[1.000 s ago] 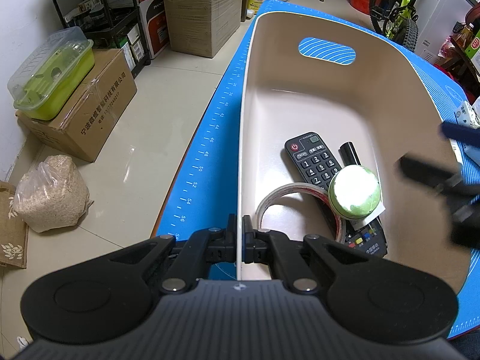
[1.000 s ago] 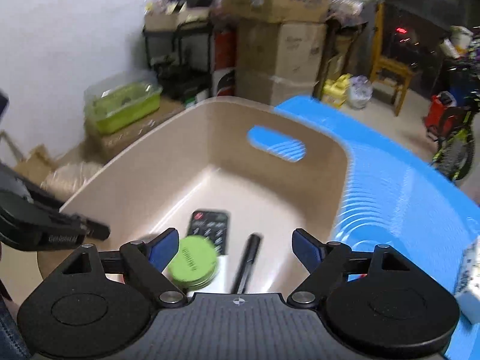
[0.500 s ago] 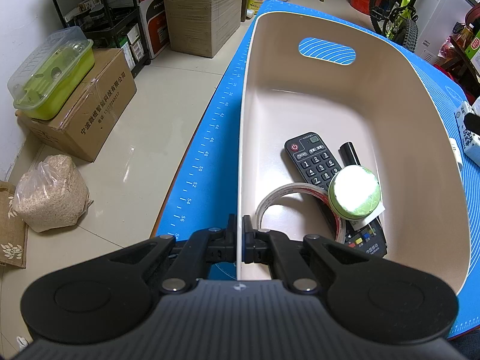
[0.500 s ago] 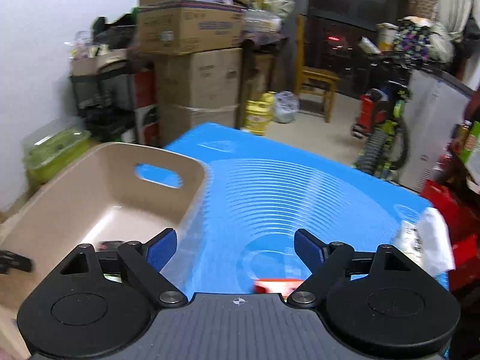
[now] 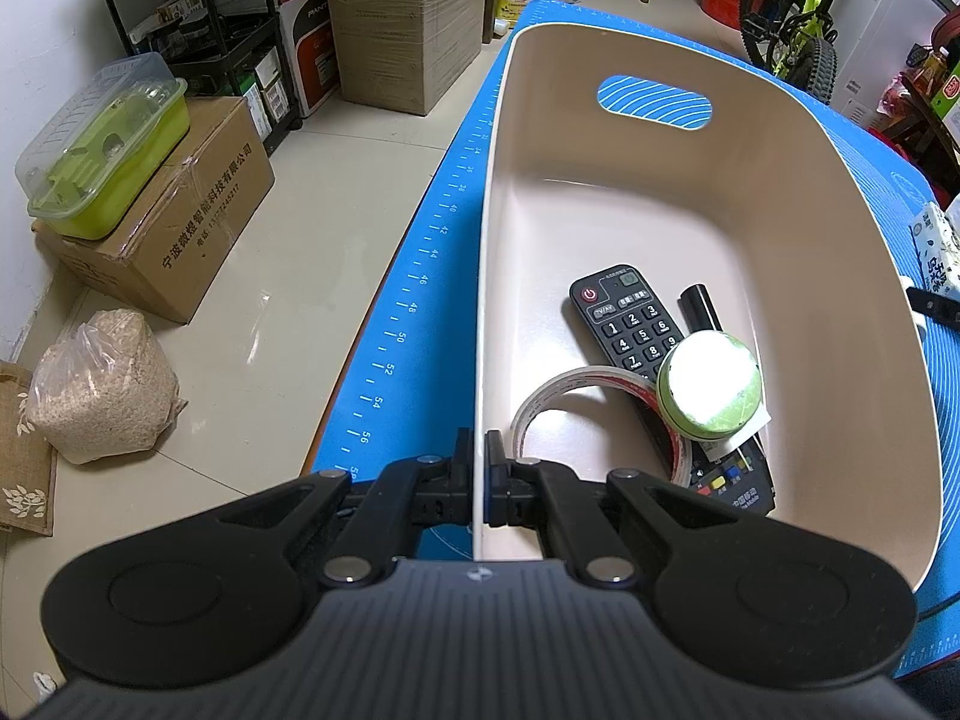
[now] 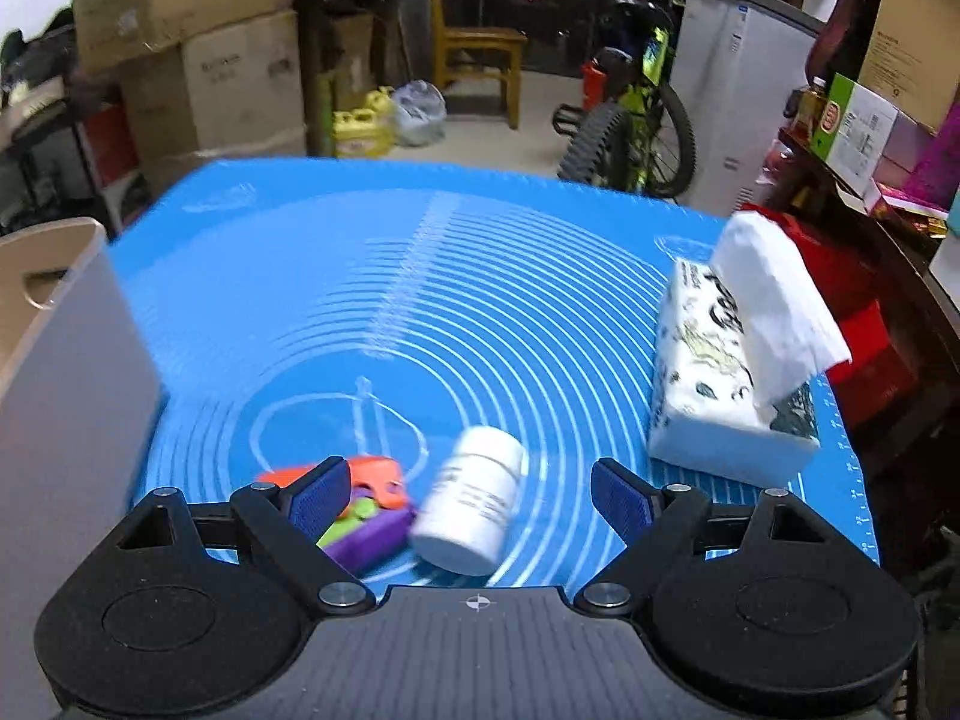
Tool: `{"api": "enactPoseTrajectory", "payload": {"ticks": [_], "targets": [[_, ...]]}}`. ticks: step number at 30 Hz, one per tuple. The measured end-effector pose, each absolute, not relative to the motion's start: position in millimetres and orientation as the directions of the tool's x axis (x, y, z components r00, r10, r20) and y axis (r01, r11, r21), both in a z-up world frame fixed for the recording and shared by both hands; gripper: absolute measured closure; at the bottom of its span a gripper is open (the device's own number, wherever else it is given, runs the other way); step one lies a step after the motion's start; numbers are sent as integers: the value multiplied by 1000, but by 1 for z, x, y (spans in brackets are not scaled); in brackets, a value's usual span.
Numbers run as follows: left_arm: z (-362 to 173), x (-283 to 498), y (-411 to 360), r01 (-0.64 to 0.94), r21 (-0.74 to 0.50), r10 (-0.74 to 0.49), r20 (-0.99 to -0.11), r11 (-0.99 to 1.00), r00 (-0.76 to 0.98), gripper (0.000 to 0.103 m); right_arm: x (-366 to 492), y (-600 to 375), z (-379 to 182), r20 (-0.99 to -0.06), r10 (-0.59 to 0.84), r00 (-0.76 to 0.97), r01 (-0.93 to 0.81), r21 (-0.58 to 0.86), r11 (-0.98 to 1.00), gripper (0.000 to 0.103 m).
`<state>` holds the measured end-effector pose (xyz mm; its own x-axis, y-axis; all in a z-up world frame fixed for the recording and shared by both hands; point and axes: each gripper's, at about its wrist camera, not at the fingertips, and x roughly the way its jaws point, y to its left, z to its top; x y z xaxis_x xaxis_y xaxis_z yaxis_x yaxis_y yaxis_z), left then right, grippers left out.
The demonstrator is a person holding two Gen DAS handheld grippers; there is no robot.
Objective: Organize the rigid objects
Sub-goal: 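Move the right gripper to the white pill bottle and grasp it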
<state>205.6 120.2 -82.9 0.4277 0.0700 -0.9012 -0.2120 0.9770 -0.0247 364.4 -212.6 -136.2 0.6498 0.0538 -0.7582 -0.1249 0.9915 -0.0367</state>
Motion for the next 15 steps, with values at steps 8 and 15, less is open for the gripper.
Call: {"api": "enactPoseTrajectory", "payload": {"ticks": [8, 15], "targets": [[-83, 206, 120, -212, -25, 69, -901, 977, 428, 100, 375, -214, -160, -780, 31, 625, -106, -45, 993, 19], [-83, 206, 121, -212, -26, 69, -901, 977, 428, 100, 377, -223, -163, -757, 50, 652, -69, 6, 998, 40]]}}
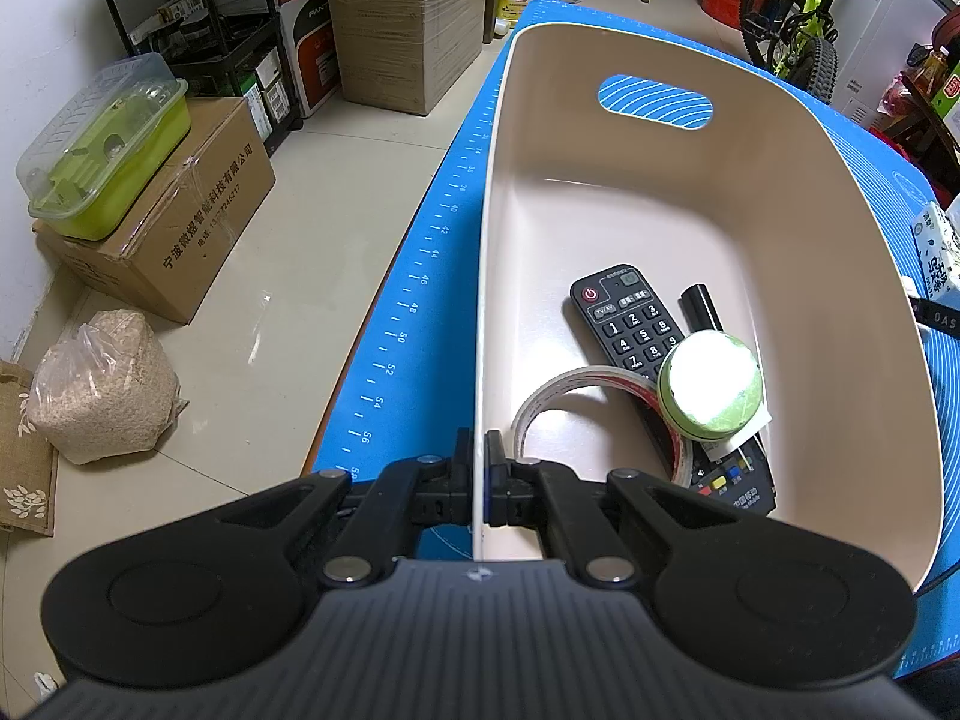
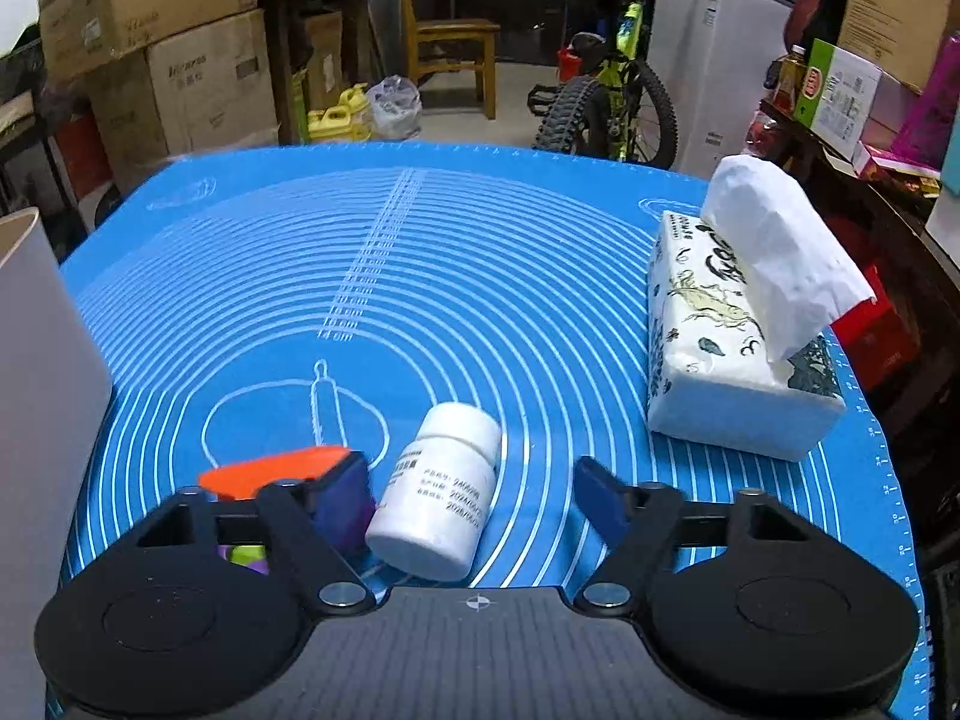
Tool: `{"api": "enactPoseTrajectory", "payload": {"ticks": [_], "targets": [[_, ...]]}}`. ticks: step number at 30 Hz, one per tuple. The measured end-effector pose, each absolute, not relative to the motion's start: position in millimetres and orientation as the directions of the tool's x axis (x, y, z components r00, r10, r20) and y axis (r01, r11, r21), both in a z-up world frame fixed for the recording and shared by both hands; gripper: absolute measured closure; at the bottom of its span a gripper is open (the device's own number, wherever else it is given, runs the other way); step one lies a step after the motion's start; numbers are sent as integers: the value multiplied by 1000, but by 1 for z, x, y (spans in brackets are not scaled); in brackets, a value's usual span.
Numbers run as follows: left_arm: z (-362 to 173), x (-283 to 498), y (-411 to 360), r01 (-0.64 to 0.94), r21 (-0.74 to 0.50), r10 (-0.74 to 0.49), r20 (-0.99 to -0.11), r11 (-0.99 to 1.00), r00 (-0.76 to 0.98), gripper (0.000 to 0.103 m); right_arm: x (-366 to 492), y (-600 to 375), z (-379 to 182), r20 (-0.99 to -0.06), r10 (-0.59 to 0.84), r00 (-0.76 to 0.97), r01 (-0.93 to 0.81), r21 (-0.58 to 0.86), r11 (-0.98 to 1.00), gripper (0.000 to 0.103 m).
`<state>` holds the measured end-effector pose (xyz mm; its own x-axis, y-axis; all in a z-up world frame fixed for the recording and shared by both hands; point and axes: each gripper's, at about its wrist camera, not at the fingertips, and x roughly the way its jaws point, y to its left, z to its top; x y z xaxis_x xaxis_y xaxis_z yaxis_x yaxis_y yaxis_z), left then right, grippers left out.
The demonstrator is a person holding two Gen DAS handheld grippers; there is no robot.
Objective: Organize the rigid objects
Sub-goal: 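Move the right gripper to the white pill bottle and grasp it, then carry the white pill bottle into the basket and release it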
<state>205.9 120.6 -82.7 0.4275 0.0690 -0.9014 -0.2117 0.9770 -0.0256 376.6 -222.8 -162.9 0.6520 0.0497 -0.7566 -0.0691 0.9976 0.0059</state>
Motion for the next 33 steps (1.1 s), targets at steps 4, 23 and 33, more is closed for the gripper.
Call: {"api": "enactPoseTrajectory", "payload": {"ticks": [4, 23, 33], "targets": [[-83, 206, 120, -212, -26, 69, -901, 977, 428, 100, 377, -226, -173, -786, 47, 616, -61, 12, 998, 55], [-82, 206, 122, -212, -25, 69, -902, 977, 427, 100, 341, -228, -122, -668, 124, 734, -126, 45, 991, 59], [-82, 206, 122, -211, -26, 69, -902, 977, 427, 100, 308, -169, -61, -542, 338, 769, -349, 86, 933, 59]]}}
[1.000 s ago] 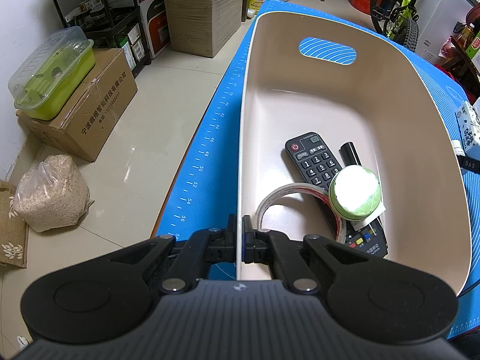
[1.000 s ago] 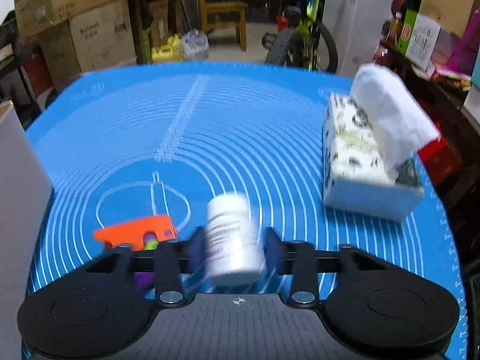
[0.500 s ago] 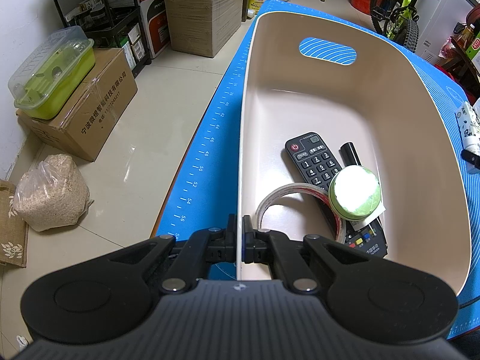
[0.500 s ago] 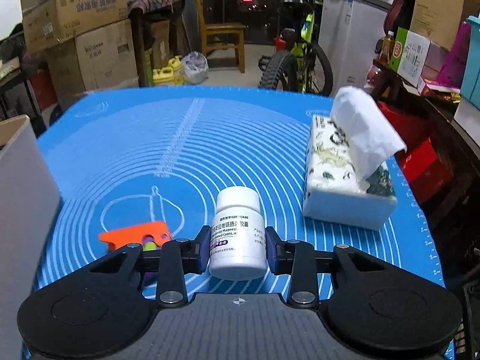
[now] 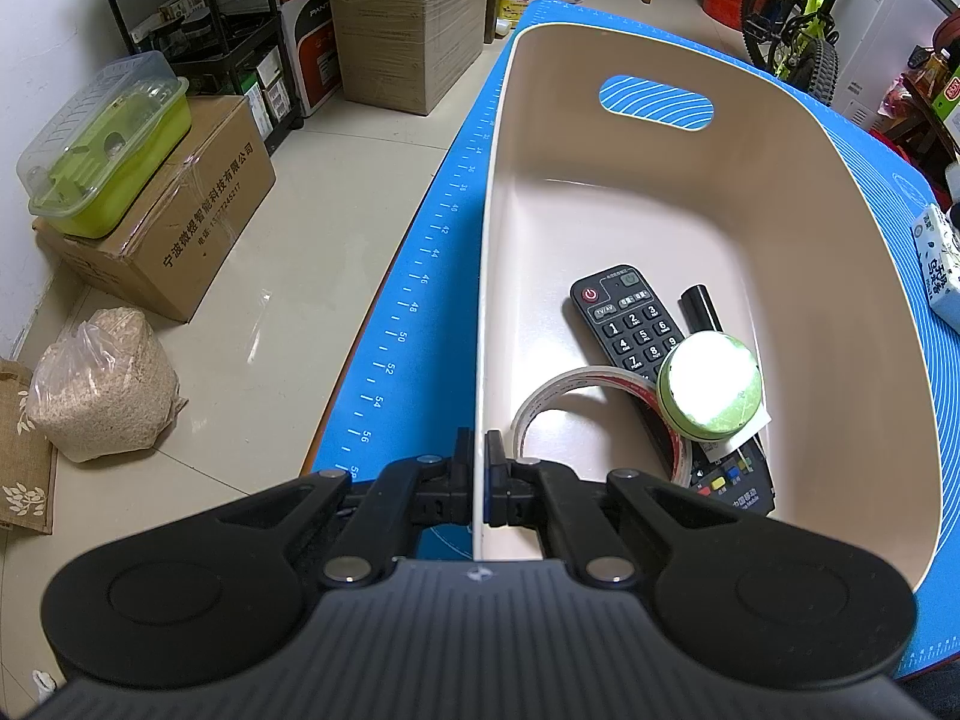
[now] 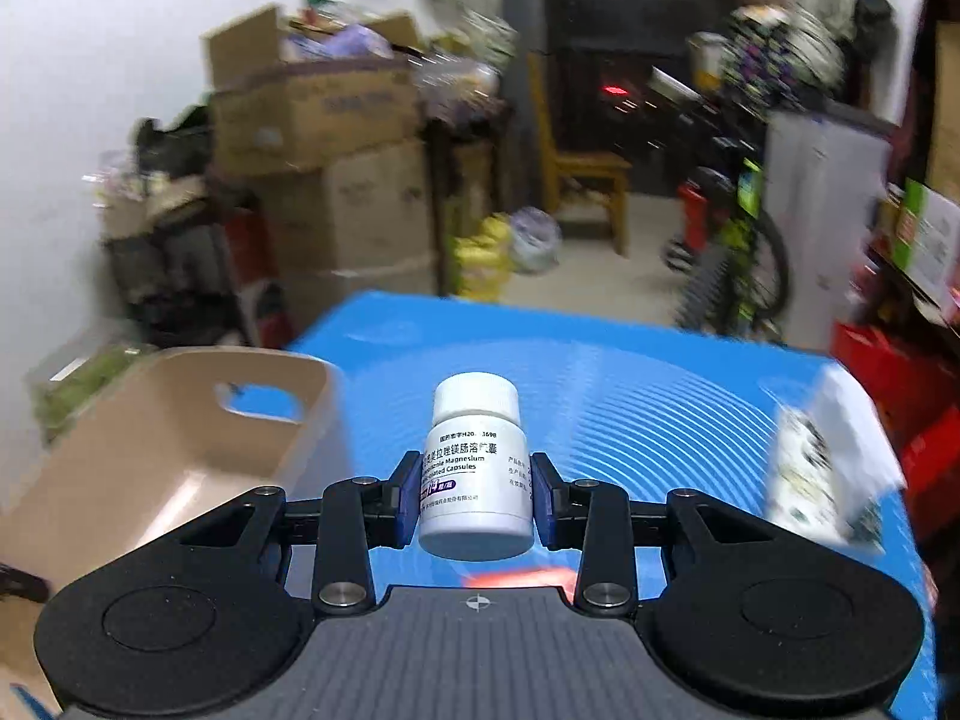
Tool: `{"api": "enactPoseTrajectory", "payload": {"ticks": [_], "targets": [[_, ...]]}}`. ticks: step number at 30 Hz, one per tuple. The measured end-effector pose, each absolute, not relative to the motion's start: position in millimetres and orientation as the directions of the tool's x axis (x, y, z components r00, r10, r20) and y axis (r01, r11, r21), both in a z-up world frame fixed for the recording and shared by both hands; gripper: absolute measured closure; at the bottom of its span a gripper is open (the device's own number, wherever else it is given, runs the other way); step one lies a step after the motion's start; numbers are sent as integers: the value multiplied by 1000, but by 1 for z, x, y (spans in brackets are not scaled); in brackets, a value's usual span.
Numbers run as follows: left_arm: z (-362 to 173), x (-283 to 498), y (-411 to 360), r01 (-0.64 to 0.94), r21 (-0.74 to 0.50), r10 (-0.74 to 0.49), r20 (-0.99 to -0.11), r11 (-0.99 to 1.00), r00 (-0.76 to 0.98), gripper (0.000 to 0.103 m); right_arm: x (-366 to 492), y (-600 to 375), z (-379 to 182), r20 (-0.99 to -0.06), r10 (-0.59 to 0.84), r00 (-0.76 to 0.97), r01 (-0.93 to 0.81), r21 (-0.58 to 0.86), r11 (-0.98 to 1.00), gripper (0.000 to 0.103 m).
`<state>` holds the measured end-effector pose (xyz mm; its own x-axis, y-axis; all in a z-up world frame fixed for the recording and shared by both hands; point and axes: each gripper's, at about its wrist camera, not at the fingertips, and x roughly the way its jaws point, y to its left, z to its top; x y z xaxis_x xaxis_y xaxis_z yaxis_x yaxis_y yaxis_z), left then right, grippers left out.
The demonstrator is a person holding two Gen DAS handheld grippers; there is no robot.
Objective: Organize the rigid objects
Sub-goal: 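Carry the white pill bottle into the basket and release it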
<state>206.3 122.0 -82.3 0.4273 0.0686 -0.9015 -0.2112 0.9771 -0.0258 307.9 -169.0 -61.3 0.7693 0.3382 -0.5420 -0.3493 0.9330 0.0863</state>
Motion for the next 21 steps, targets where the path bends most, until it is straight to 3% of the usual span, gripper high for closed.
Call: {"api": "enactPoseTrajectory", "payload": {"ticks": [10, 21], "targets": [[-82, 207, 122, -211, -27, 68, -902, 977, 427, 100, 289, -98, -44, -531, 485, 695, -524, 88, 847, 59], [-82, 206, 124, -214, -32, 64, -902, 976, 428, 100, 275, -25, -69, -672, 506, 540, -650, 49, 758, 59]]}}
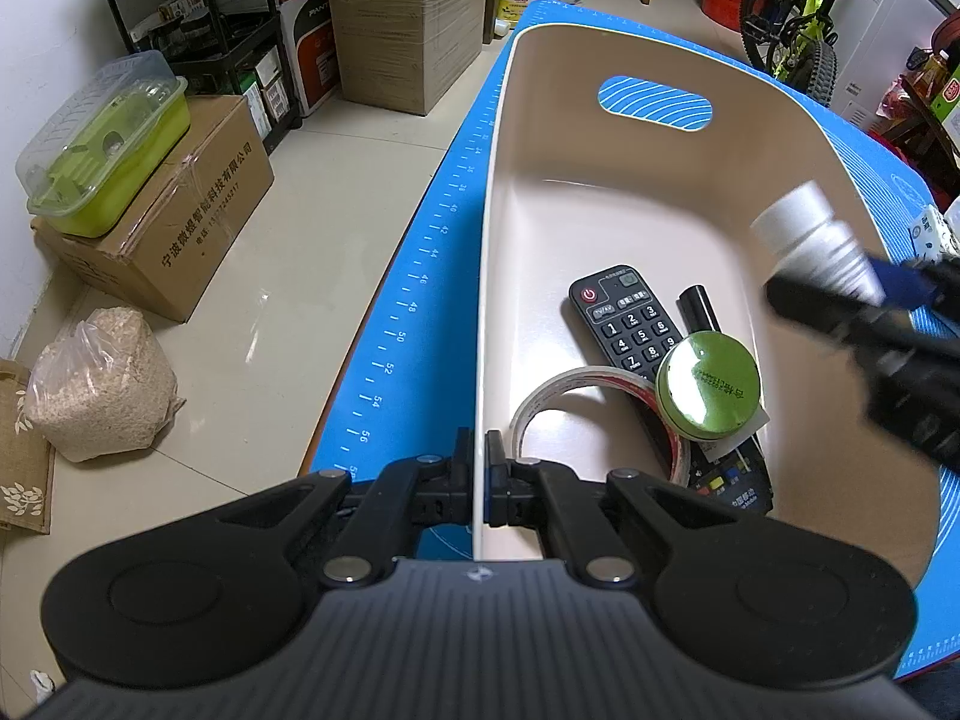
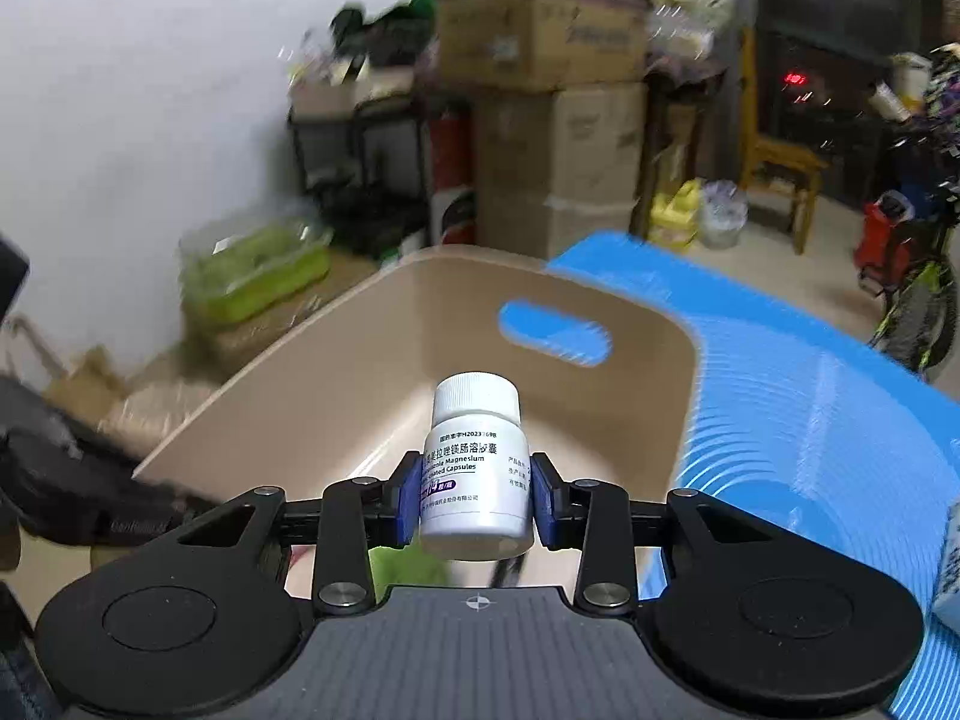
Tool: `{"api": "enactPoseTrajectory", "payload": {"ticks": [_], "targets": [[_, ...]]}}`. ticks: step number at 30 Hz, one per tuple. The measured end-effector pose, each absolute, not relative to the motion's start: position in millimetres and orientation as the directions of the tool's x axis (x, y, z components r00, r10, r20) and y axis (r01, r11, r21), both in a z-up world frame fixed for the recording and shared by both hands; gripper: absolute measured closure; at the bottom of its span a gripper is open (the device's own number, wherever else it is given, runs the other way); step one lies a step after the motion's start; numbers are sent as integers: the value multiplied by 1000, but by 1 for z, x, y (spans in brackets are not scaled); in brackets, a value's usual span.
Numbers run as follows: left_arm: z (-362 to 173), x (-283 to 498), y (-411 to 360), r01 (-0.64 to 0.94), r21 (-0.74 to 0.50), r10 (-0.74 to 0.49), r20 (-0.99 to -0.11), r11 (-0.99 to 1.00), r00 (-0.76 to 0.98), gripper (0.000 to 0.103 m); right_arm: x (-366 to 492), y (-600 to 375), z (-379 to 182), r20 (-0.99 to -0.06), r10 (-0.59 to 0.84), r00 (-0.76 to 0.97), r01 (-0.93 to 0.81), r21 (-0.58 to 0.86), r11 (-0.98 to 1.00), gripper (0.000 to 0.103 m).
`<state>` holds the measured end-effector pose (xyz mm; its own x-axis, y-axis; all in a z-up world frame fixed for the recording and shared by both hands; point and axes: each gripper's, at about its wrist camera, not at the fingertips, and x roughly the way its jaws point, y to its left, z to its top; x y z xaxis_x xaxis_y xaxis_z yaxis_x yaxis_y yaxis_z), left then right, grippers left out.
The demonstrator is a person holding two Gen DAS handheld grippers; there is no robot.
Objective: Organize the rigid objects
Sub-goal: 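Carry the white pill bottle into the basket and release it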
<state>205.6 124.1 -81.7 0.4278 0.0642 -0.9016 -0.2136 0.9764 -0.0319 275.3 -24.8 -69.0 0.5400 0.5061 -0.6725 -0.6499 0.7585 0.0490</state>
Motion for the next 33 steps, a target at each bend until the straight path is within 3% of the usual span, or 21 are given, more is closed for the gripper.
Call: {"api": "enactPoseTrajectory", "payload": {"ticks": [6, 12, 16, 20, 23, 33], "targets": [[-81, 206, 124, -214, -33, 63, -902, 976, 428, 100, 273, 2, -90, -785, 445, 431, -694, 27, 720, 59], [-81, 206, 124, -214, -35, 62, -902, 976, 428, 100, 268, 8, -91, -814, 412, 410, -717, -7, 698, 59], [-80, 205, 123, -214, -36, 61, -901, 976, 429, 100, 269, 14, -92, -822, 402, 403, -717, -10, 697, 51], [-80, 205, 123, -214, -35, 61, -901, 976, 429, 100, 269, 9, -92, -815, 410, 411, -713, -7, 701, 48], [-80, 205, 123, -214, -35, 61, -901, 976, 429, 100, 268, 2, -88, -794, 421, 438, -701, -9, 713, 31], [-80, 205, 124, -214, -35, 61, -901, 976, 428, 100, 272, -50, -51, -688, 494, 532, -655, 36, 755, 26]]}}
